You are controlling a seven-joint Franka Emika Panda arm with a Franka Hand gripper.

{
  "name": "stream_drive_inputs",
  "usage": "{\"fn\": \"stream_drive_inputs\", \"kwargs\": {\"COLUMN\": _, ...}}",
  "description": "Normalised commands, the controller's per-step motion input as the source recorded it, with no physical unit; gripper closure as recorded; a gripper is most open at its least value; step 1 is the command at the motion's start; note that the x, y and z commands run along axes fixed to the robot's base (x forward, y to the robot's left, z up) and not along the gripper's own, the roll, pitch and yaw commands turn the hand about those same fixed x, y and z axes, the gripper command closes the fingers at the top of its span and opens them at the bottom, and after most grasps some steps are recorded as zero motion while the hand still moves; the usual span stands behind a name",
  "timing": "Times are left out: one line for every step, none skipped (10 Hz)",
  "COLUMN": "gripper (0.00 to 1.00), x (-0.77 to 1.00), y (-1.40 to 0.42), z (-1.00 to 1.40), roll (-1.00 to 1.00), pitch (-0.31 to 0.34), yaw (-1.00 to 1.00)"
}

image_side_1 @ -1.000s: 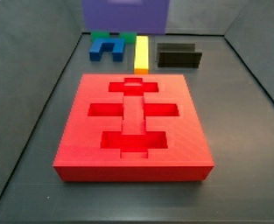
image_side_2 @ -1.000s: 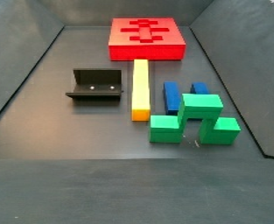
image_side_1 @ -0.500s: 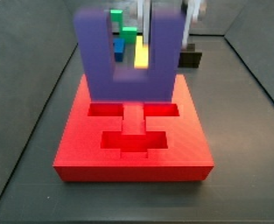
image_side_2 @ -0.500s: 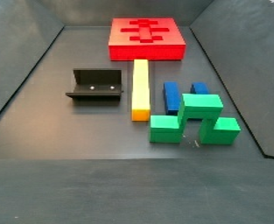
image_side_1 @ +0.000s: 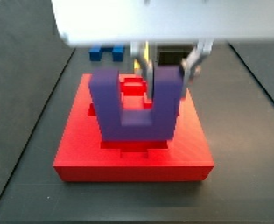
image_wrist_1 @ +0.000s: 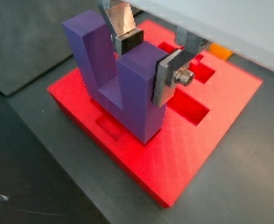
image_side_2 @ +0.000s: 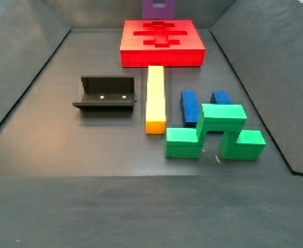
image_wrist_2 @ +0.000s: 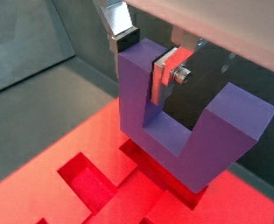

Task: Pick up the purple object. Move up. Place the purple object on the fixture. Regrasp the purple object. Move to above the board. Insert the purple object.
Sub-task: Insert the purple object.

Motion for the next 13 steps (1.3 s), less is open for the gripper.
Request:
{"fn": "stream_drive_inputs", "kwargs": {"gripper": 1.0, "x": 0.0, "y": -0.02, "z": -0.3, "roll": 0.23, "pitch": 0.0, "yaw": 0.0}}
{"fn": "stream_drive_inputs", "kwargs": {"gripper": 1.0, "x": 0.01, "y": 0.0, "z": -0.19, "roll": 0.21, "pitch": 0.031, "yaw": 0.07}}
{"fn": "stream_drive_inputs", "kwargs": {"gripper": 1.0, "x": 0.13, "y": 0.0, "z": -0.13, "roll": 0.17, "pitch": 0.034, "yaw": 0.08}}
{"fn": "stream_drive_inputs", "kwargs": {"gripper": 1.0, "x": 0.17, "y": 0.0, "z": -0.17, "roll": 0.18, "pitch": 0.037, "yaw": 0.02}}
{"fn": "stream_drive_inputs", "kwargs": {"gripper": 1.0, "x": 0.14, "y": 0.0, "z": -0.2, "roll": 0.18, "pitch": 0.026, "yaw": 0.0}}
{"fn": "stream_drive_inputs", "kwargs": {"gripper": 1.0, "x": 0.0, "y": -0.03, "z": -0.26, "roll": 0.19, "pitch": 0.0, "yaw": 0.0}}
{"fn": "stream_drive_inputs", "kwargs": {"gripper": 1.0, "x": 0.0, "y": -0.07, "z": -0.32, "roll": 0.21, "pitch": 0.0, "yaw": 0.0}}
{"fn": "stream_drive_inputs", "kwargs": {"gripper": 1.0, "x": -0.19, "y": 0.0, "z": -0.3, "roll": 0.16, "pitch": 0.0, "yaw": 0.0}}
{"fn": "stream_drive_inputs", "kwargs": {"gripper": 1.0, "x": -0.25, "y": 0.0, "z": -0.13, "roll": 0.07, "pitch": 0.0, "yaw": 0.0}}
{"fn": "stream_drive_inputs", "kwargs": {"gripper": 1.0, "x": -0.21, "y": 0.0, "z": -0.03, "roll": 0.01, "pitch": 0.0, "yaw": 0.0}}
{"fn": "stream_drive_inputs", "kwargs": {"gripper": 1.0, "x": -0.02, "y": 0.0, "z": 0.0, "roll": 0.0, "pitch": 0.0, "yaw": 0.0}}
{"fn": "stream_drive_inputs", "kwargs": {"gripper": 1.0, "x": 0.0, "y": -0.03, "z": -0.1, "roll": 0.03, "pitch": 0.0, "yaw": 0.01}}
{"fn": "stream_drive_inputs", "kwargs": {"gripper": 1.0, "x": 0.21, "y": -0.13, "z": -0.51, "roll": 0.2, "pitch": 0.0, "yaw": 0.04}}
